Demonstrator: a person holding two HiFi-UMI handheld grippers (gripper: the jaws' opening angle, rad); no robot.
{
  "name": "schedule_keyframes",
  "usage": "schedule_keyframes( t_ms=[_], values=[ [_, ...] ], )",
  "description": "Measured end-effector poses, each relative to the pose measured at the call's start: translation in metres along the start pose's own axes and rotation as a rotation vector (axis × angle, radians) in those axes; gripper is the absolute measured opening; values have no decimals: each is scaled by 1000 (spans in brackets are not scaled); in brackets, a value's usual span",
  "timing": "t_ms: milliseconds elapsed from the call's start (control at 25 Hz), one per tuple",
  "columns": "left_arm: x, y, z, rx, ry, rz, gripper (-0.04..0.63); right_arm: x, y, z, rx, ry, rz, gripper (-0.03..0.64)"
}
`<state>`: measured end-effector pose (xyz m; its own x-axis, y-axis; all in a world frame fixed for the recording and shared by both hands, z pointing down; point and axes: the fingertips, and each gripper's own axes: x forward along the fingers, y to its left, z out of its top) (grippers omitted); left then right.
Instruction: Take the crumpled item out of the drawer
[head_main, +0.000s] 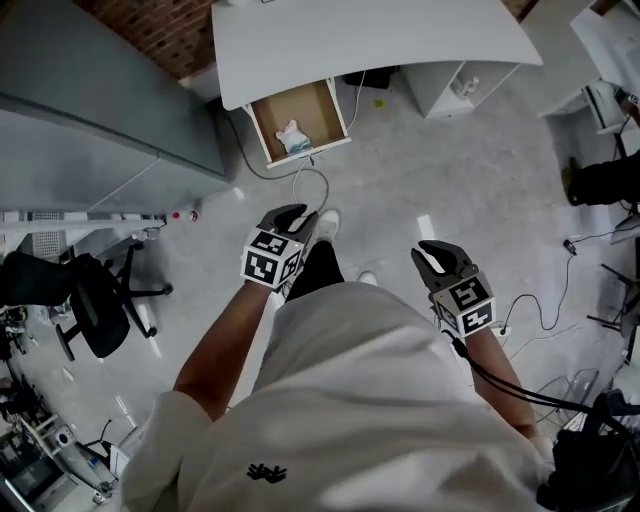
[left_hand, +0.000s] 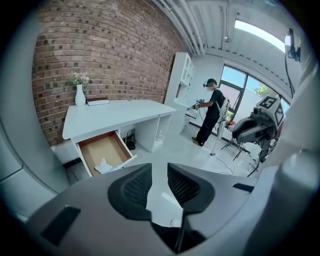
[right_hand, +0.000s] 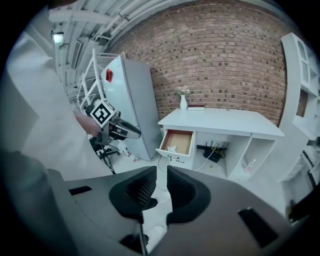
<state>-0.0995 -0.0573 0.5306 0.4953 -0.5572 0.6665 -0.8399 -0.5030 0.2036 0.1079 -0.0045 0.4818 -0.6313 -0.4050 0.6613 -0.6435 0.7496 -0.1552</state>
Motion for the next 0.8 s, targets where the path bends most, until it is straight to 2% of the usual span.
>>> schedule_keyframes(
  t_ms=[240, 400, 600, 800],
  values=[
    [64, 128, 24, 50, 73, 57, 104, 41, -39, 45, 89, 36, -103, 87],
    [112, 201, 26, 134, 147, 95, 84, 74, -50, 70, 145, 65, -127, 87],
    [173, 273, 13, 226, 254, 127, 83, 109, -65, 81, 188, 120, -150, 87],
    [229, 319, -4, 312, 352, 130, 83, 133, -78, 80, 240, 176, -166, 87]
  ],
)
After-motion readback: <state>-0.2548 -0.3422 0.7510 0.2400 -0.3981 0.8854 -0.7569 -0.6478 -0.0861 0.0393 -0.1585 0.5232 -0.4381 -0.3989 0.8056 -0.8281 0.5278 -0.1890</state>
